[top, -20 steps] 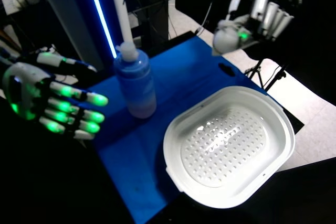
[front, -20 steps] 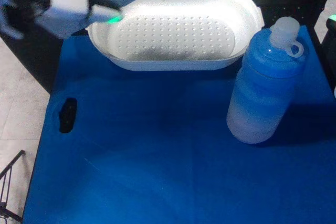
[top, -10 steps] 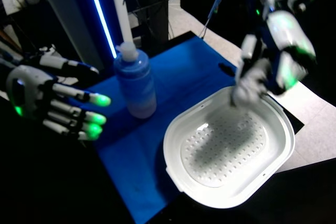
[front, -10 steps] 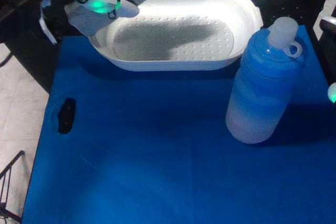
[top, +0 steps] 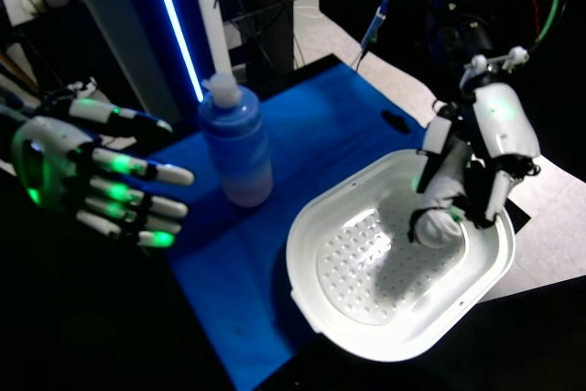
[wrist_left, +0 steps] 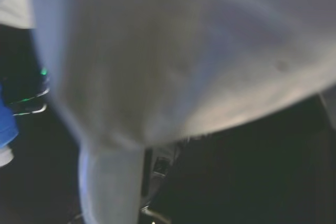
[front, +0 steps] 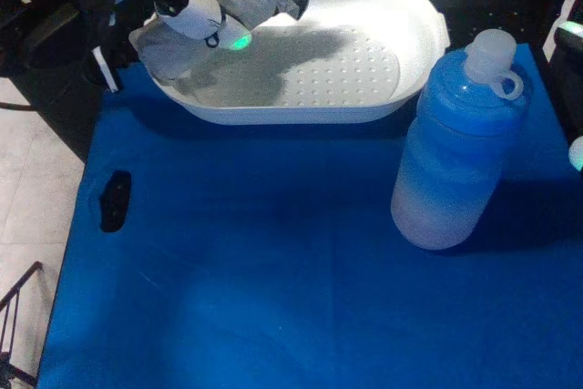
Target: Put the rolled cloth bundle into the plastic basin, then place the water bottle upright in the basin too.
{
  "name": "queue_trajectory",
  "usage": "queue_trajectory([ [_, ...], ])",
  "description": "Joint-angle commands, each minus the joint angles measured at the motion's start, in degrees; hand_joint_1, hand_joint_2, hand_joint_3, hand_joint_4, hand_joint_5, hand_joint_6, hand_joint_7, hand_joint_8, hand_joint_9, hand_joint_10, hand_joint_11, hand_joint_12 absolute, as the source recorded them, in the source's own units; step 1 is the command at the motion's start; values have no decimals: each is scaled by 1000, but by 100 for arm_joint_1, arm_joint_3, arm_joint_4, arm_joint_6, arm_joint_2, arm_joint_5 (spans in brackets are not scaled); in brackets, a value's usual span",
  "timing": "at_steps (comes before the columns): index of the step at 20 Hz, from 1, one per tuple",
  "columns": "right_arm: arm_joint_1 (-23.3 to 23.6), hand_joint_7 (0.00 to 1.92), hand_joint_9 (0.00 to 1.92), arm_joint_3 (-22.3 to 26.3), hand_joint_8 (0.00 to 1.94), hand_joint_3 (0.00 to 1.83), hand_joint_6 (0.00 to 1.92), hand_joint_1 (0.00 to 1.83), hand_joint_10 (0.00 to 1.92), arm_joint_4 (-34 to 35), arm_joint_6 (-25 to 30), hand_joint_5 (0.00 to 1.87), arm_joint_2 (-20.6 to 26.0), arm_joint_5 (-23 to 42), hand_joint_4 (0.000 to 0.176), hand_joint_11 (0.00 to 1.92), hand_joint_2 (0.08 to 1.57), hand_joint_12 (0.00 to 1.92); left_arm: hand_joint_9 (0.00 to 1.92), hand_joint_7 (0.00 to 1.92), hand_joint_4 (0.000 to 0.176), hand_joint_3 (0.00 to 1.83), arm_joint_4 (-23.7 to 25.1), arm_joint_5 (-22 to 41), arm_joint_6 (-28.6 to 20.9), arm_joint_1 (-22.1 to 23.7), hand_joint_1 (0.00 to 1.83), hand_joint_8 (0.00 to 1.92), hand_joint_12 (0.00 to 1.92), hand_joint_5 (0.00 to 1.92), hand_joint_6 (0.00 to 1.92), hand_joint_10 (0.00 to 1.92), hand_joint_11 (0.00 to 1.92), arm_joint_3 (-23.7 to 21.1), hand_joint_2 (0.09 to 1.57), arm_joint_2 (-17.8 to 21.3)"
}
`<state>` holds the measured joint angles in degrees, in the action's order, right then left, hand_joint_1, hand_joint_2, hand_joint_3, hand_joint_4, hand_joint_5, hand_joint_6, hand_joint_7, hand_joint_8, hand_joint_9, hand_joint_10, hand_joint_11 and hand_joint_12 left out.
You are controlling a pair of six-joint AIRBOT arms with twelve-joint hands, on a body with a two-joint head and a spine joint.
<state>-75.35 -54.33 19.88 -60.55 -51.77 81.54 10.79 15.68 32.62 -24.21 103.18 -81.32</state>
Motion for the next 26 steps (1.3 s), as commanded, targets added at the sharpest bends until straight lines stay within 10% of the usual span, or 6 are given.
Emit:
queue_trajectory([
  [1, 74, 288, 289, -33, 3, 0, 0, 523, 5, -24, 70, 223, -14, 720, 142, 0, 1295, 719, 1154, 982, 126, 0, -79, 621, -47, 155, 1047, 1921, 1921, 781, 1921, 1921, 1290, 83, 1142, -41],
  [4, 74, 291, 300, -58, 2, 0, 1, 545, 6, -28, 126, 223, -33, 719, 132, 0, 1301, 731, 1111, 924, 122, 0, 80, 547, -47, 352, 1066, 1921, 1921, 746, 1921, 1921, 1255, 293, 1116, -234],
  [6, 78, 295, 302, -75, 3, 1, 1, 552, 5, -40, 126, 226, -55, 719, 121, 0, 1301, 729, 1014, 799, 12, 0, 139, 519, -49, 394, 1021, 1921, 1921, 684, 1730, 1921, 1162, 337, 1085, -289],
  [12, 101, 295, 299, -95, 1, 0, 2, 533, 2, -53, 140, 220, -86, 719, 131, 0, 1300, 697, 393, 435, 64, 0, 181, 537, -109, 407, 736, 737, 1660, 620, 43, 1129, 214, 336, 1009, -302],
  [17, 101, 287, 292, -94, 1, 1, 0, 546, 2, -53, 160, 215, -86, 719, 127, 0, 1304, 701, 477, 527, 100, 0, 247, 558, -126, 402, 628, 11, 1184, 397, 0, 159, 0, 271, 972, -261],
  [26, 101, 226, 254, -47, 0, 0, 0, 562, 0, -51, 295, 177, -2, 720, 133, 0, 1265, 666, 205, 227, 161, 2, 188, 1518, -146, -191, 511, 2, 517, 106, 1, 0, 0, -1134, 913, 1113],
])
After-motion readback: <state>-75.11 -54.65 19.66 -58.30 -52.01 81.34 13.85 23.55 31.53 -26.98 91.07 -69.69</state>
